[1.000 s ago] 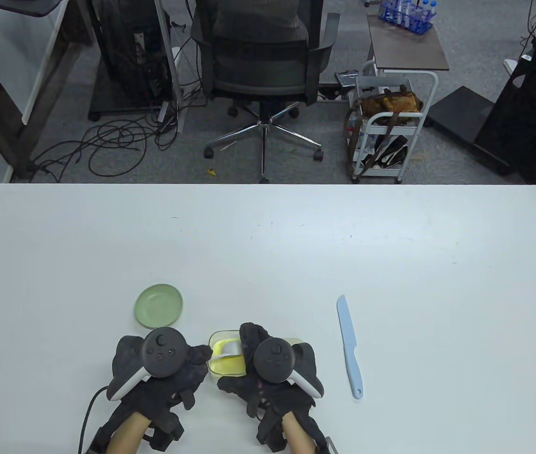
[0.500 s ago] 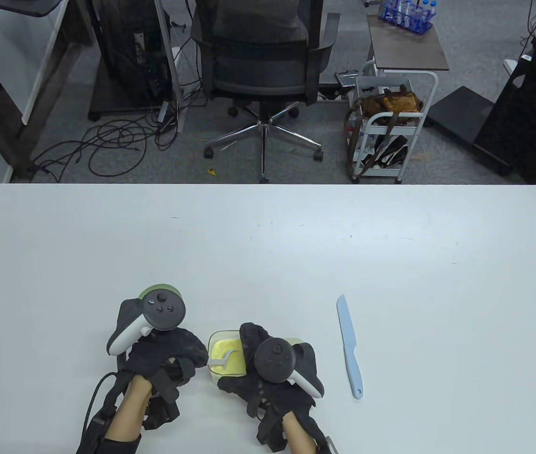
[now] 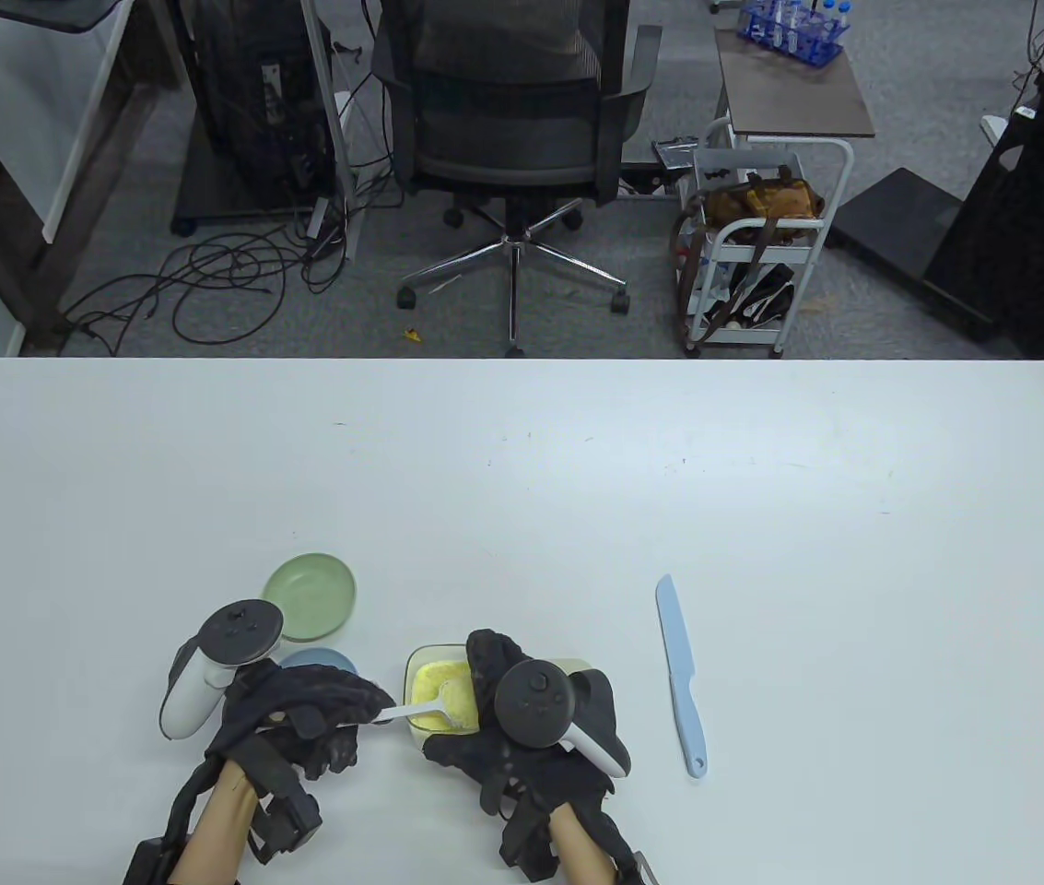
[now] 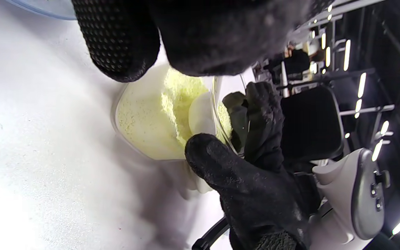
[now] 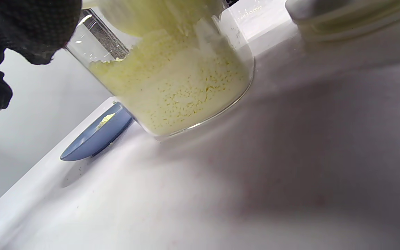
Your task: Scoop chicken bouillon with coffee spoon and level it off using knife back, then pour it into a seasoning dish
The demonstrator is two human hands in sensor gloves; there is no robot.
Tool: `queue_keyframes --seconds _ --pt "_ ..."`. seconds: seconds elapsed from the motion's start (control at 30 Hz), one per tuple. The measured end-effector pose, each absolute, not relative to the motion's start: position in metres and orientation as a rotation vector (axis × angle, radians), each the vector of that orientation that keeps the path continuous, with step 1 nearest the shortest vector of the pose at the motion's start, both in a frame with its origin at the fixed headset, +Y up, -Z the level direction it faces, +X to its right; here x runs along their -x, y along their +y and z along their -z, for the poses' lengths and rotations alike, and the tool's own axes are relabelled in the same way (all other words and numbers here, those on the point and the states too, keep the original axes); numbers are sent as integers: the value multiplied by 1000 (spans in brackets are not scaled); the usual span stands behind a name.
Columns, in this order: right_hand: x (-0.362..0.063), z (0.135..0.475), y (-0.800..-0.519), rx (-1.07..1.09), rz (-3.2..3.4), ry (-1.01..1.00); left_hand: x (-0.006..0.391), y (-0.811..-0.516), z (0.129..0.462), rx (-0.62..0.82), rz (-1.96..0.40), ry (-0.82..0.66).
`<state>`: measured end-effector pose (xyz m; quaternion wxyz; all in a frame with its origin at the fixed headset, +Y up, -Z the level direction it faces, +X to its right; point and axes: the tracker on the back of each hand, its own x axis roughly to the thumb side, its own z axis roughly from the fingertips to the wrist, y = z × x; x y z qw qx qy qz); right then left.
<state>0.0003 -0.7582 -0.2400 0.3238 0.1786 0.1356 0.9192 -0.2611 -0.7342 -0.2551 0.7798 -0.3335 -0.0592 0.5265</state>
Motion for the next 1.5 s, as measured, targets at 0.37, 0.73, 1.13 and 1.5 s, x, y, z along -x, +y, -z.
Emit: queue_keyframes --seconds 0.37,0.73,1.13,1.5 --pt "0 240 -759 -464 -2412 355 281 -744 235 582 -1363 -151" --pt "-35 232 -733 -482 -2411 407 283 -740 231 540 -1409 -181" --pt "-163 223 -728 508 -2762 138 281 -738 230 546 -1426 -205" --pt "-169 231 -763 605 -2866 330 283 -738 229 536 -1437 -214"
